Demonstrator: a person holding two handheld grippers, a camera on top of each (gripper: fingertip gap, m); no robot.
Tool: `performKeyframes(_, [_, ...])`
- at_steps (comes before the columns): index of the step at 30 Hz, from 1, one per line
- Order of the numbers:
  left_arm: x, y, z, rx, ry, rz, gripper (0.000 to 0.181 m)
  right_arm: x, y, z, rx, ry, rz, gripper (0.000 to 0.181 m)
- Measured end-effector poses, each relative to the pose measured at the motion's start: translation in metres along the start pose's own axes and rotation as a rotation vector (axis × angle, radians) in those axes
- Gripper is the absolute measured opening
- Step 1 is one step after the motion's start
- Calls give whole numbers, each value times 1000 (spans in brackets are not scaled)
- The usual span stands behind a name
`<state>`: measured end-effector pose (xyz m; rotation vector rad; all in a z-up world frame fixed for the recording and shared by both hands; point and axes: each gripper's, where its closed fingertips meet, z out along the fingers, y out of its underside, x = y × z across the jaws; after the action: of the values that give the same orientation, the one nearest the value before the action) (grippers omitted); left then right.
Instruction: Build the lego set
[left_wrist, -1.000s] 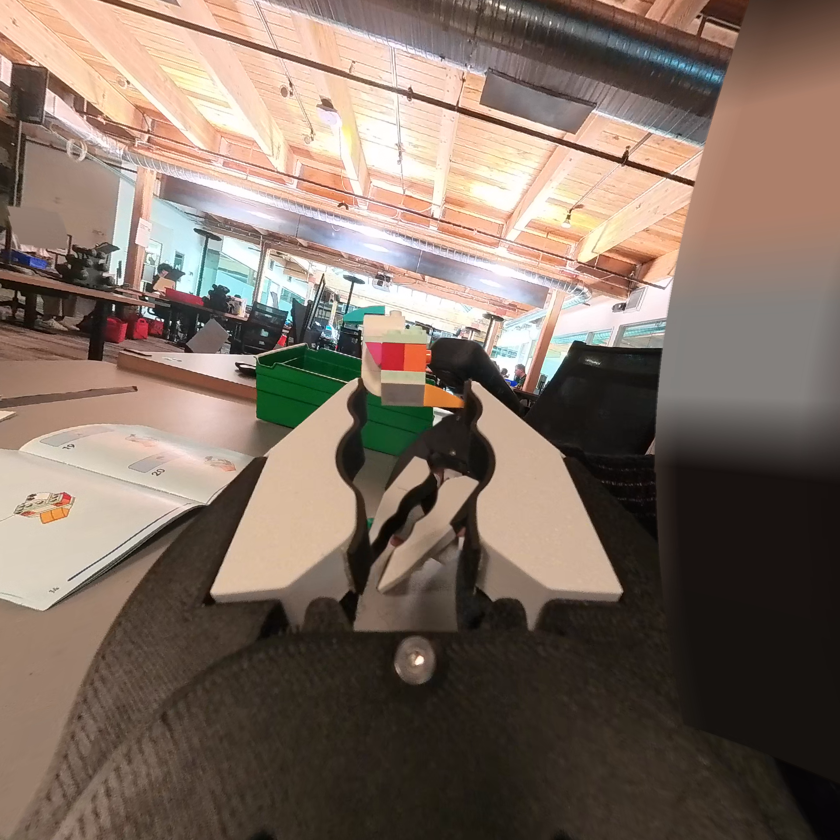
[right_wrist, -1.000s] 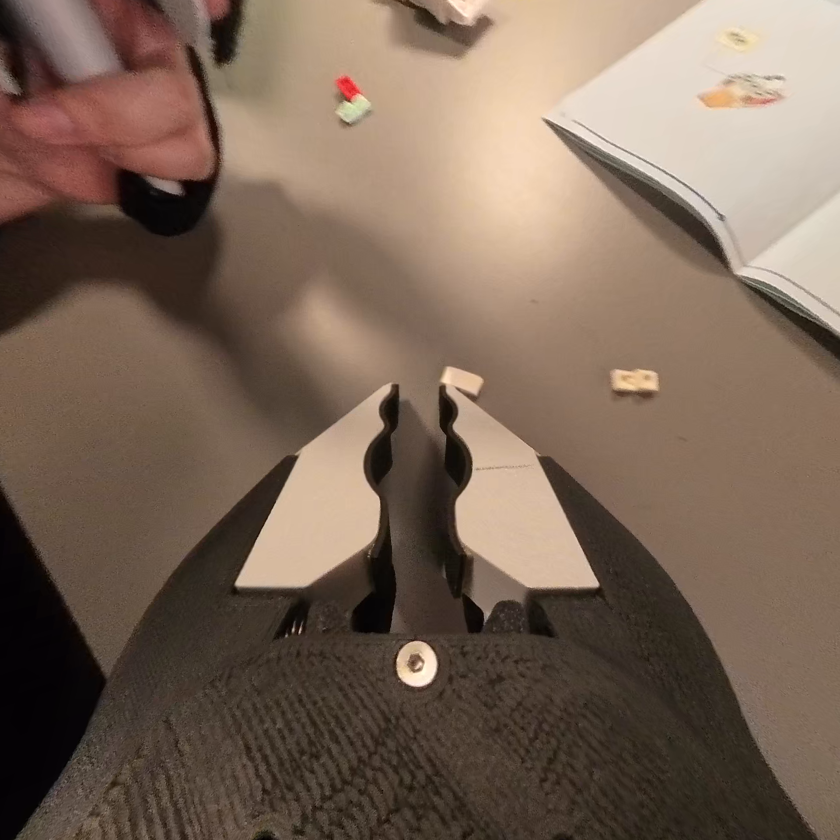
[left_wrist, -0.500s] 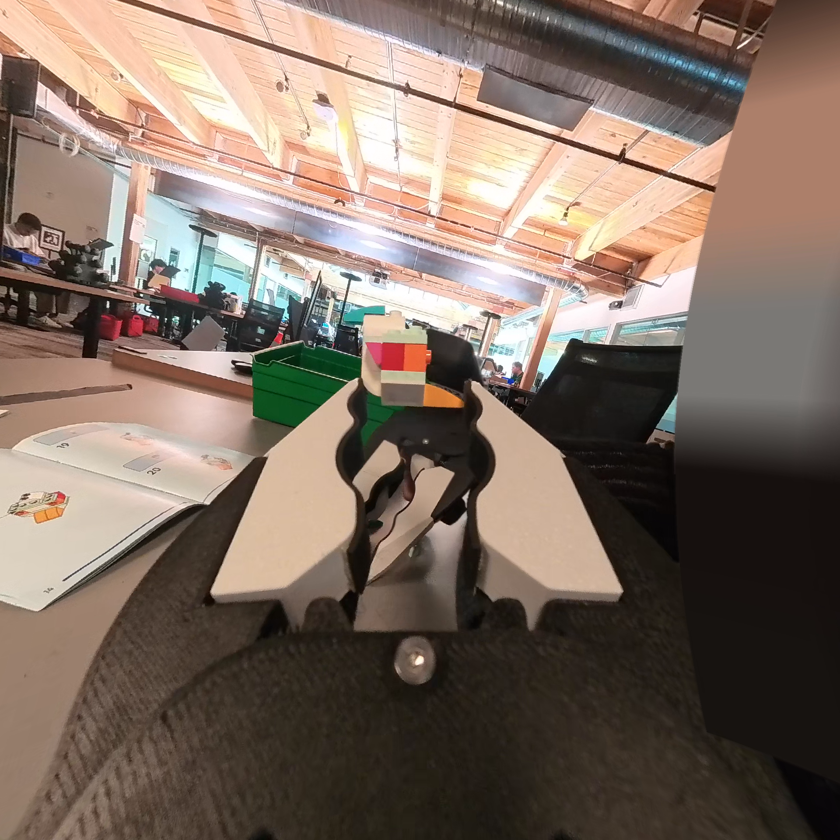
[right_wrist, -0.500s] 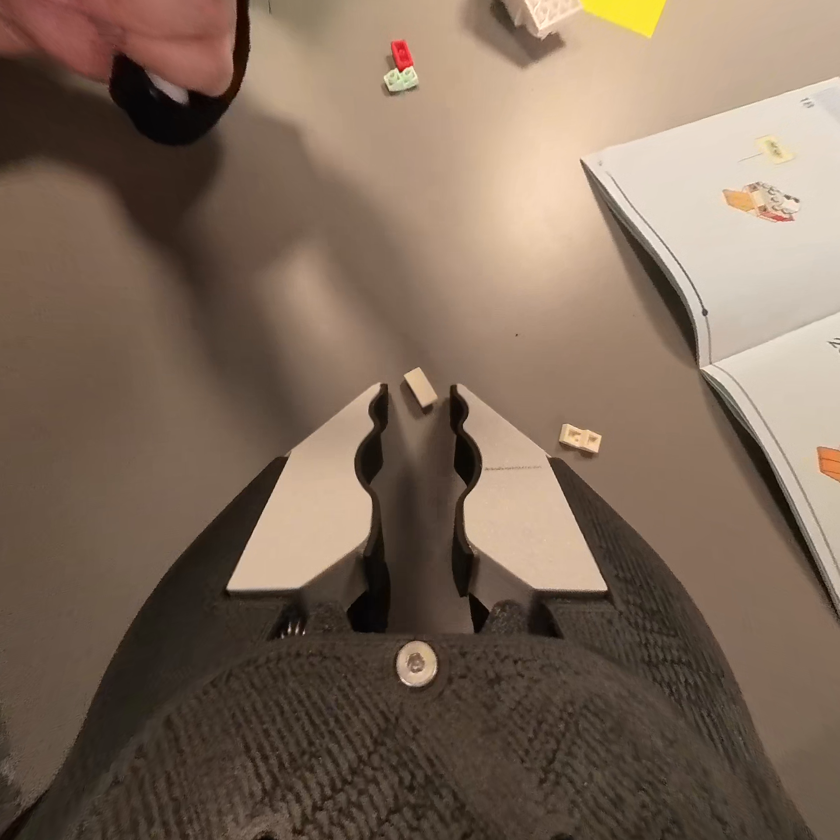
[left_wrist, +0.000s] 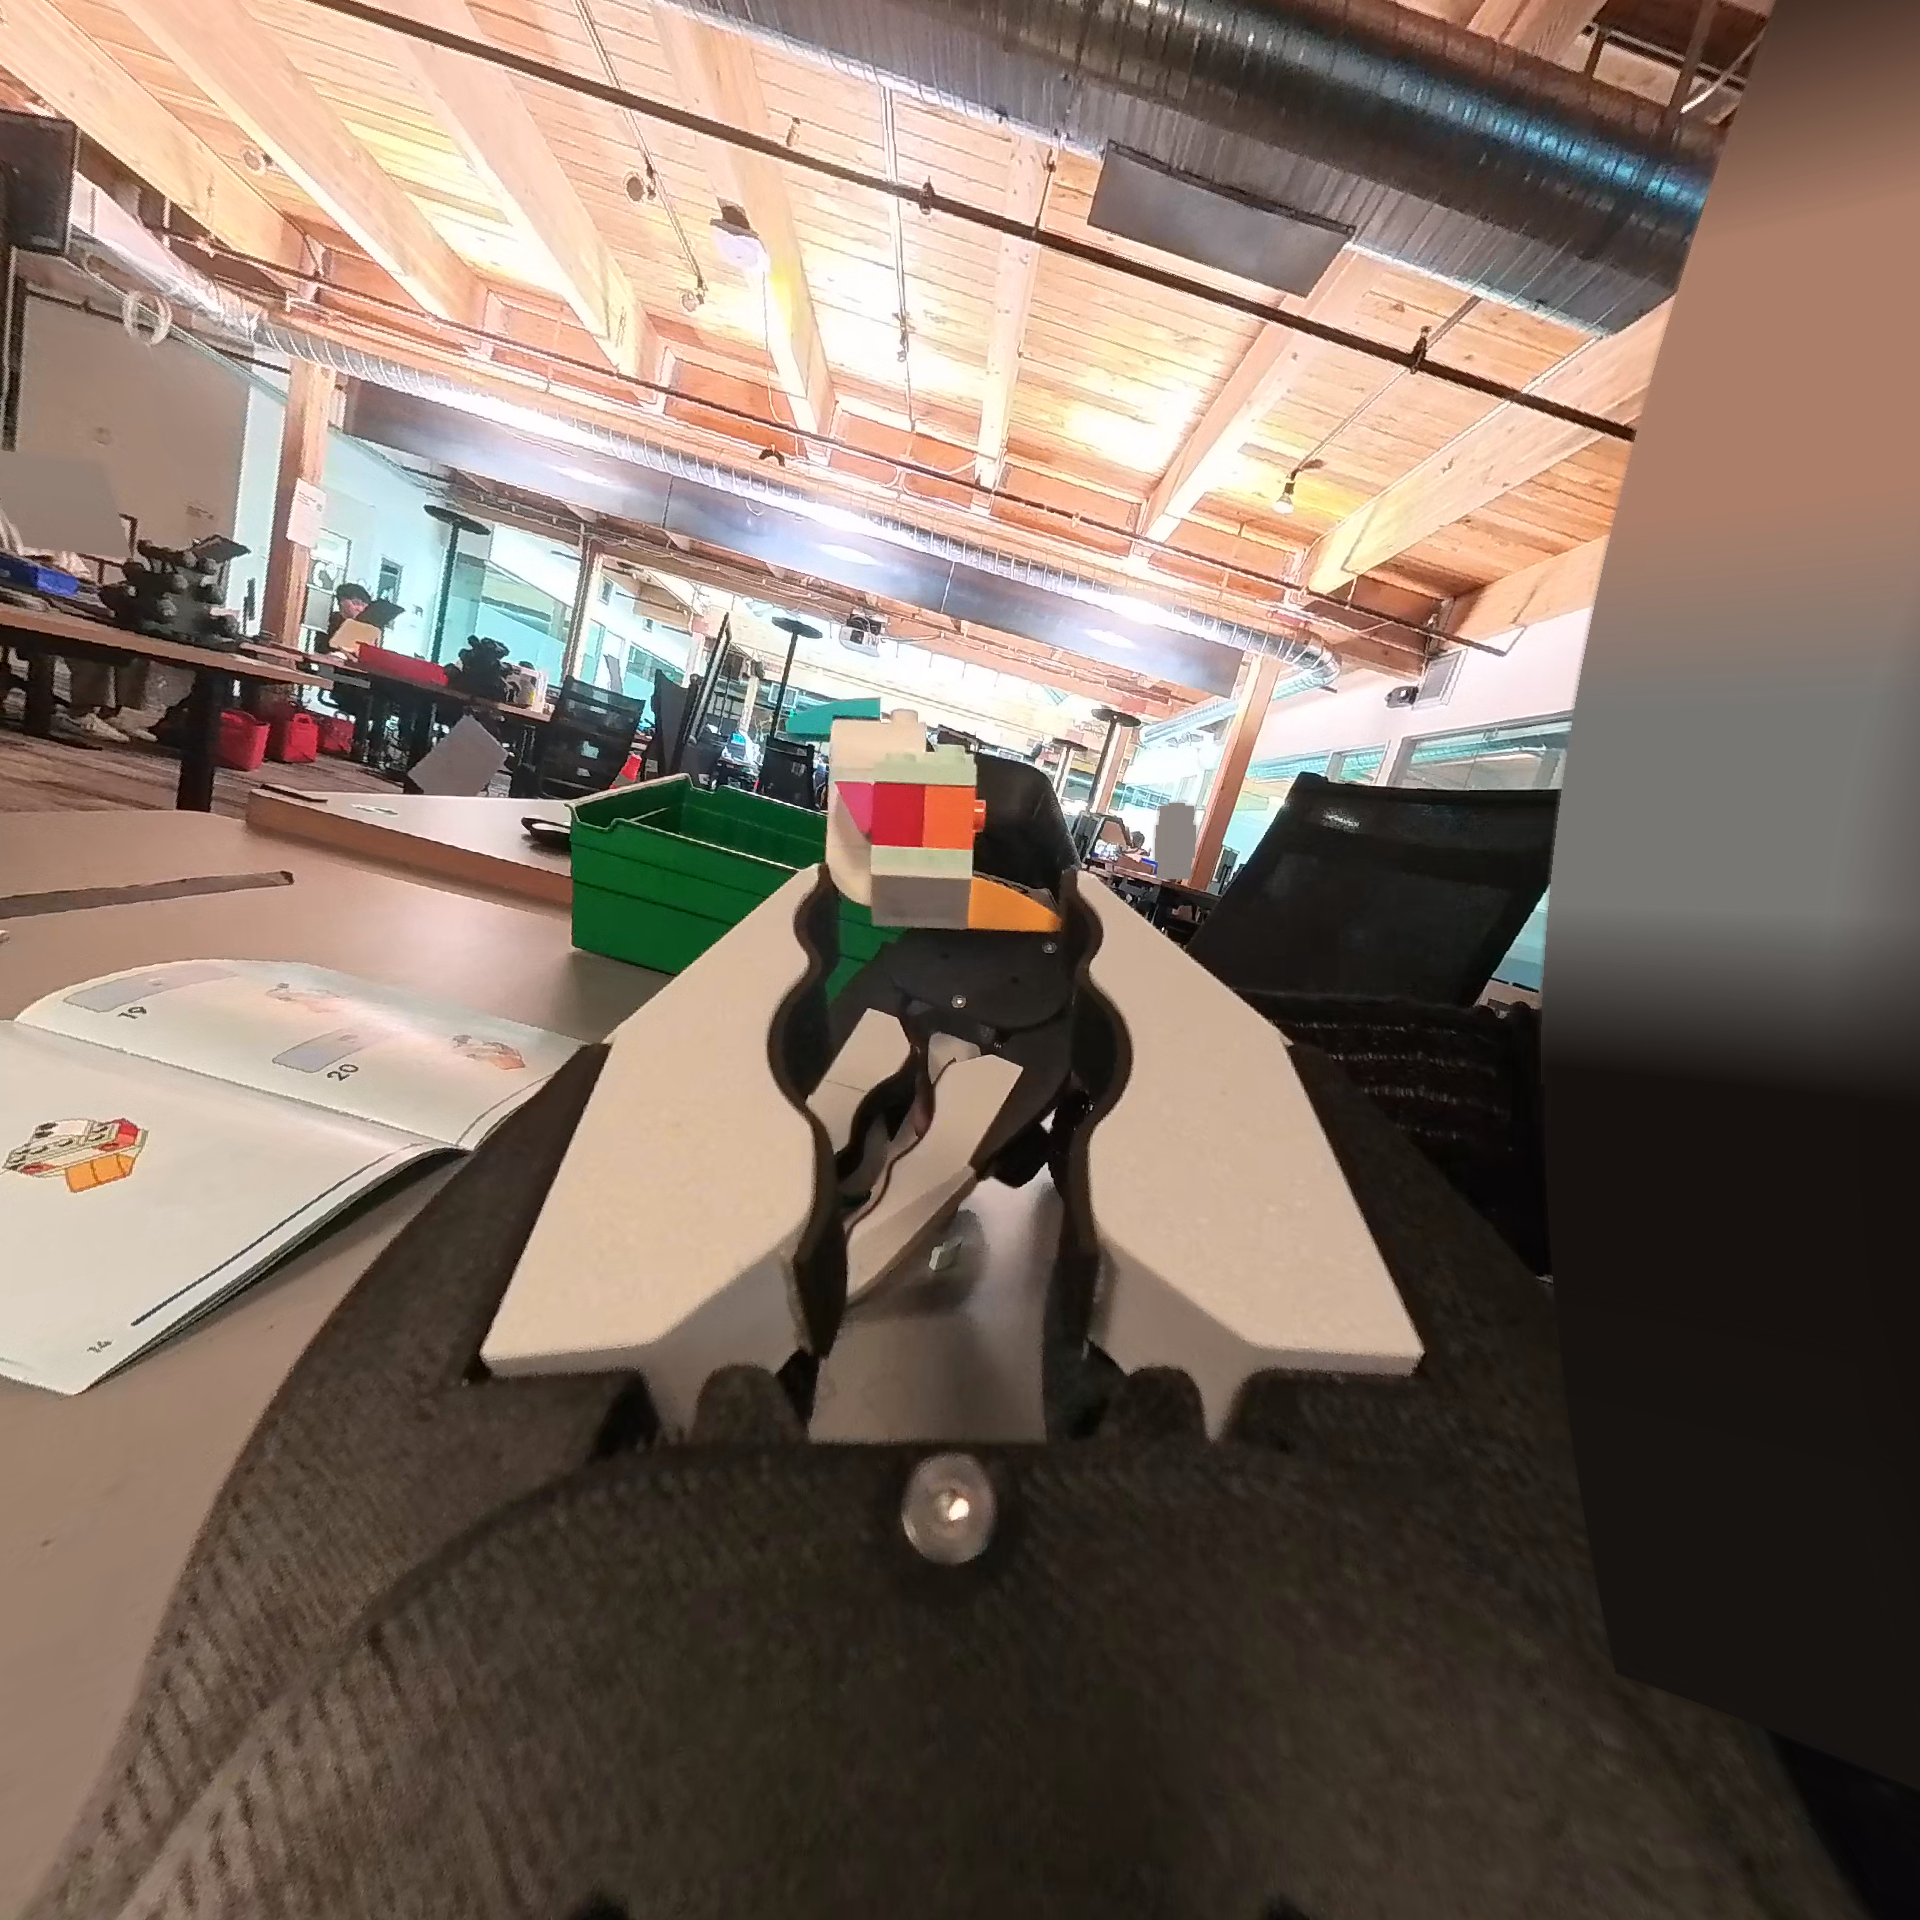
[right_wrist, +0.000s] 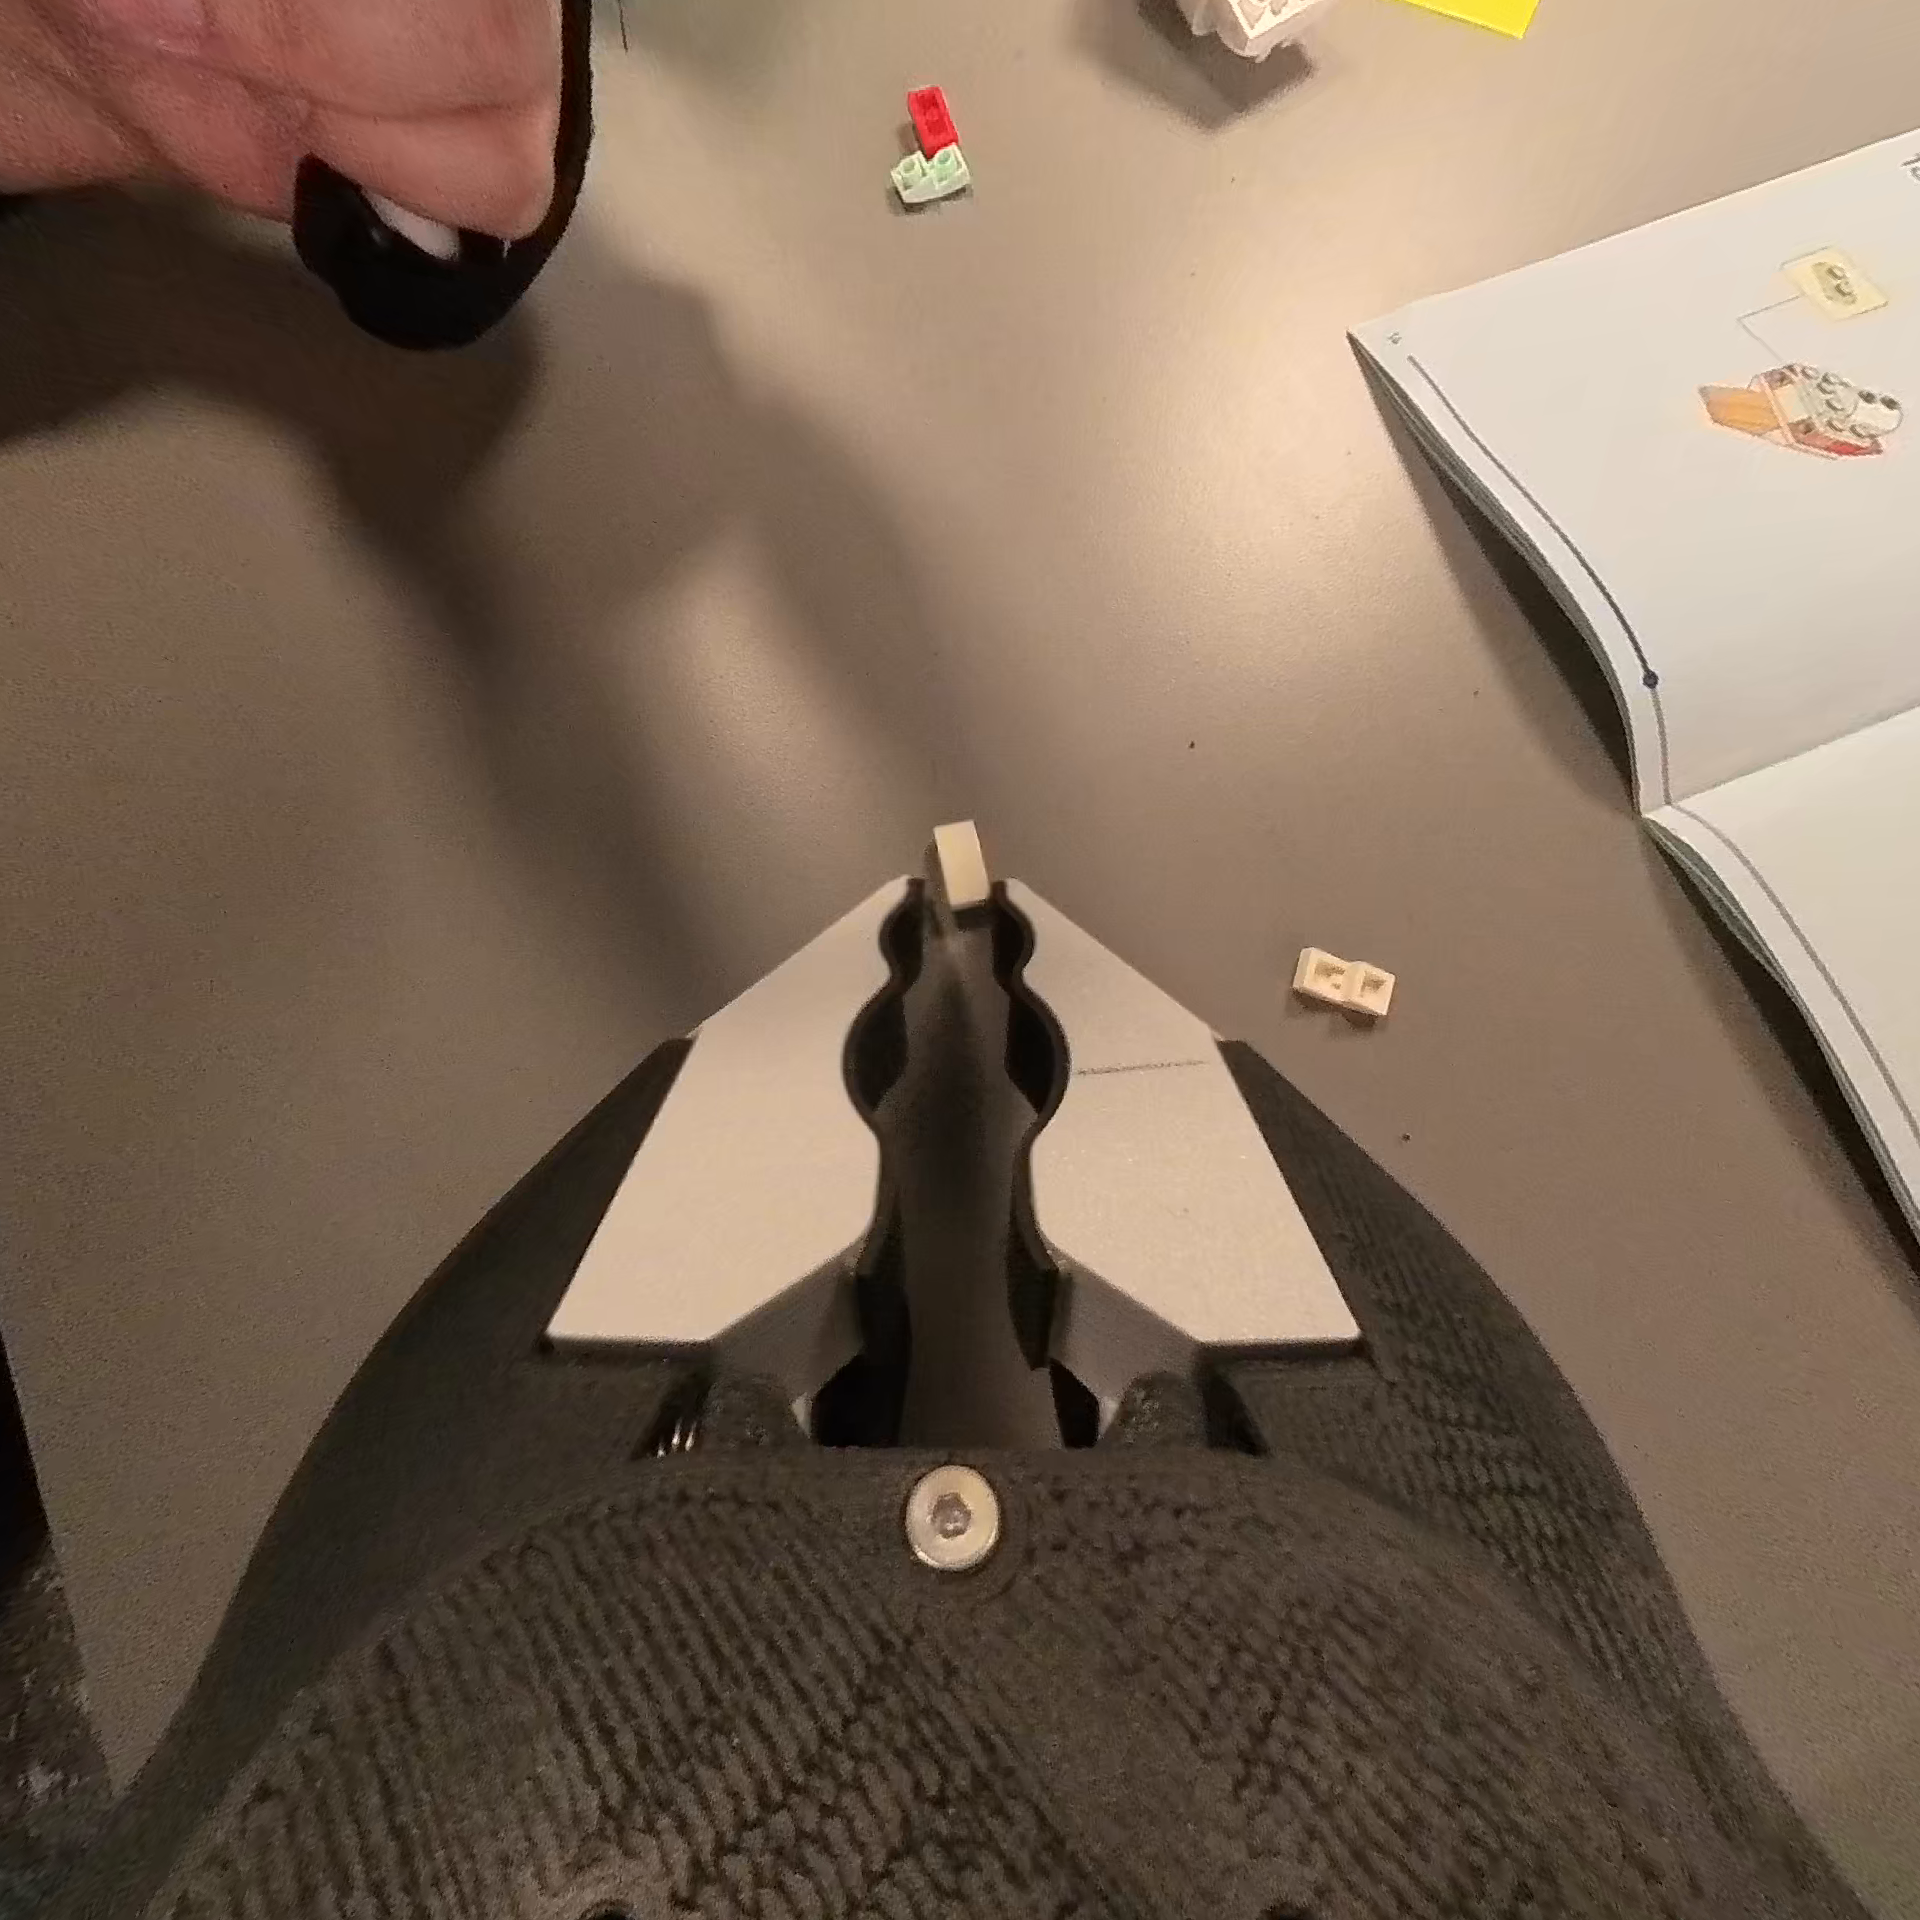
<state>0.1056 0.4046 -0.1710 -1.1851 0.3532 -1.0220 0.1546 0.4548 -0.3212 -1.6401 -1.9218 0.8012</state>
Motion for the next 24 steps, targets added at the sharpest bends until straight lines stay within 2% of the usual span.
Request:
performKeyframes(3, [0, 0, 0, 0, 0, 1, 41, 4, -1, -3, 6, 29, -12, 6])
performKeyframes(5, [0, 0, 0, 1, 0, 5, 41, 10, -19, -19, 68, 73, -26, 6])
performKeyframes(9, [0, -1, 0, 6, -10, 22, 41, -9, -109, -79, 350, 55, -73, 5])
performKeyframes(12, [0, 1, 2, 0, -10, 19, 41, -31, -150, -97, 367, 49, -200, 5])
performKeyframes(16, [-2, 8, 4, -39, -22, -8, 41, -37, -158, -81, 225, 50, -310, 5])
performKeyframes(24, [-6, 16, 6, -84, -40, -101, 41, -33, -158, -68, 118, 8, -258, 5])
